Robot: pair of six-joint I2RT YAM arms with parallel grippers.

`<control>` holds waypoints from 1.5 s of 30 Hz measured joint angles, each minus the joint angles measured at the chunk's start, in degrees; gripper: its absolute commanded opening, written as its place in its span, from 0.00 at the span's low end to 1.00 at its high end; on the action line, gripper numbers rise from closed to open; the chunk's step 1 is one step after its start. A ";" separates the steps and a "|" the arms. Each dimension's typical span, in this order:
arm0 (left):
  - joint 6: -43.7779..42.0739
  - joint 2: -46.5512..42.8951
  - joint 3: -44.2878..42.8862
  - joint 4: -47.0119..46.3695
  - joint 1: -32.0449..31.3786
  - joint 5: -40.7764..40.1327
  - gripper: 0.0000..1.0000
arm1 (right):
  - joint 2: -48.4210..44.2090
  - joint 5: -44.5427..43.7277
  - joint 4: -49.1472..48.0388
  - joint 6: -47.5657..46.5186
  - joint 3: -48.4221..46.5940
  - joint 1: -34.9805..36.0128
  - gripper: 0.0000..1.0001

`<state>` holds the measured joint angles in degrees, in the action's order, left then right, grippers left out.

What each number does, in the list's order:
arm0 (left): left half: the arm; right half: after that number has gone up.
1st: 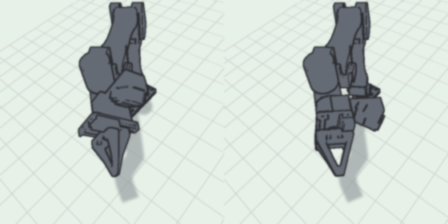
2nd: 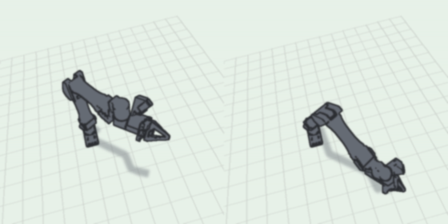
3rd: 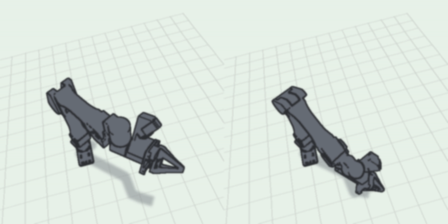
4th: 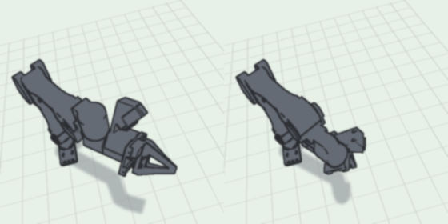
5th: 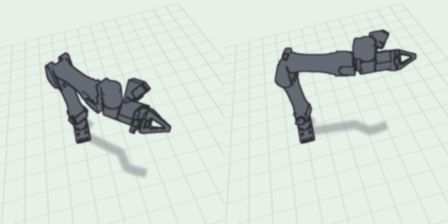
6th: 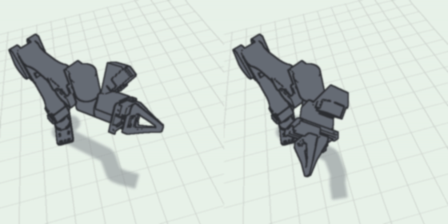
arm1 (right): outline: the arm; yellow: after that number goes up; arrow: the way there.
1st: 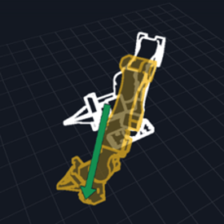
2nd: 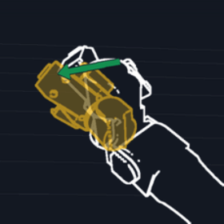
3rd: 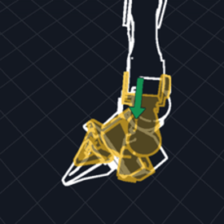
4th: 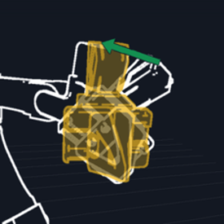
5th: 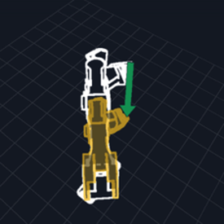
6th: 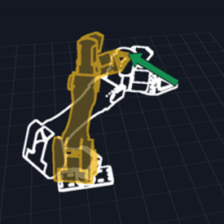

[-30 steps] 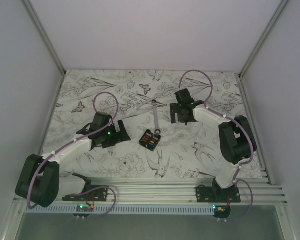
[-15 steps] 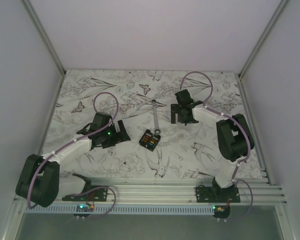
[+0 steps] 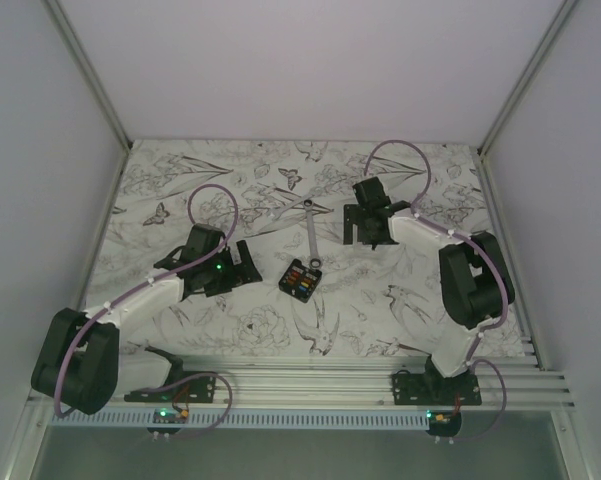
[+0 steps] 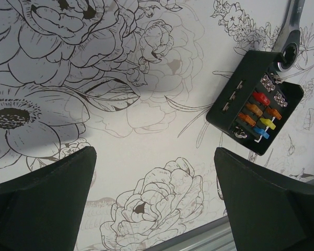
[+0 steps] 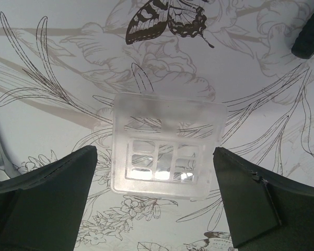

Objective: Snap on the fuse box
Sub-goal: Pick up the fuse box cover from the center of the board.

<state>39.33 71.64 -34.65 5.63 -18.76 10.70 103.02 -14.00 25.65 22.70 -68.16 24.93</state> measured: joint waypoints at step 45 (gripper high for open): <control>-0.02 2.51 -0.22 -0.02 -0.04 0.20 1.00 | 1.38 3.02 -3.10 2.14 2.27 -1.92 1.00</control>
<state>39.31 74.15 -34.87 5.61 -18.81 10.90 104.40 -10.98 22.55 24.84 -65.89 23.00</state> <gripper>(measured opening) 0.997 0.996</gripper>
